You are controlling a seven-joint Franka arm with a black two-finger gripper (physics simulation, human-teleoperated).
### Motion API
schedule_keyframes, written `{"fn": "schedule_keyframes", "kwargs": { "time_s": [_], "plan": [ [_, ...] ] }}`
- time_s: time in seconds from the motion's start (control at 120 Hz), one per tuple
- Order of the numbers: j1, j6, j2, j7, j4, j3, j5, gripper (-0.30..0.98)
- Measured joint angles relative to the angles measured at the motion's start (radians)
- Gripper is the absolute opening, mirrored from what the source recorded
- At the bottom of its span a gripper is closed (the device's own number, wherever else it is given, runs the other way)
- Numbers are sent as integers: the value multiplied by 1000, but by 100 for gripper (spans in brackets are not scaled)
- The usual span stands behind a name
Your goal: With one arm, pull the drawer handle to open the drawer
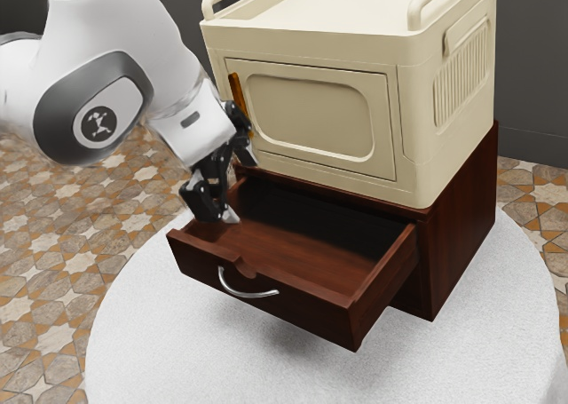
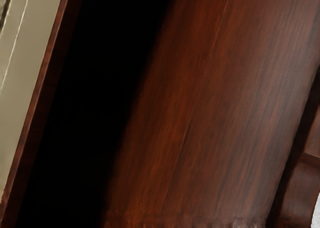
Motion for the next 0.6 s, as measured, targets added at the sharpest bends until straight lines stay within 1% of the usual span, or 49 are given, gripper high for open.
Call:
{"fn": "schedule_keyframes", "kwargs": {
  "time_s": [0.083,0.208,0.408,0.6],
  "plan": [
    [3,-76,40,-94,71,44,-6,68],
    [2,-168,88,-278,130,56,-10,69],
    [-5,-305,86,-590,177,53,-31,69],
    [-4,-380,82,-813,196,52,-32,69]
  ]
}}
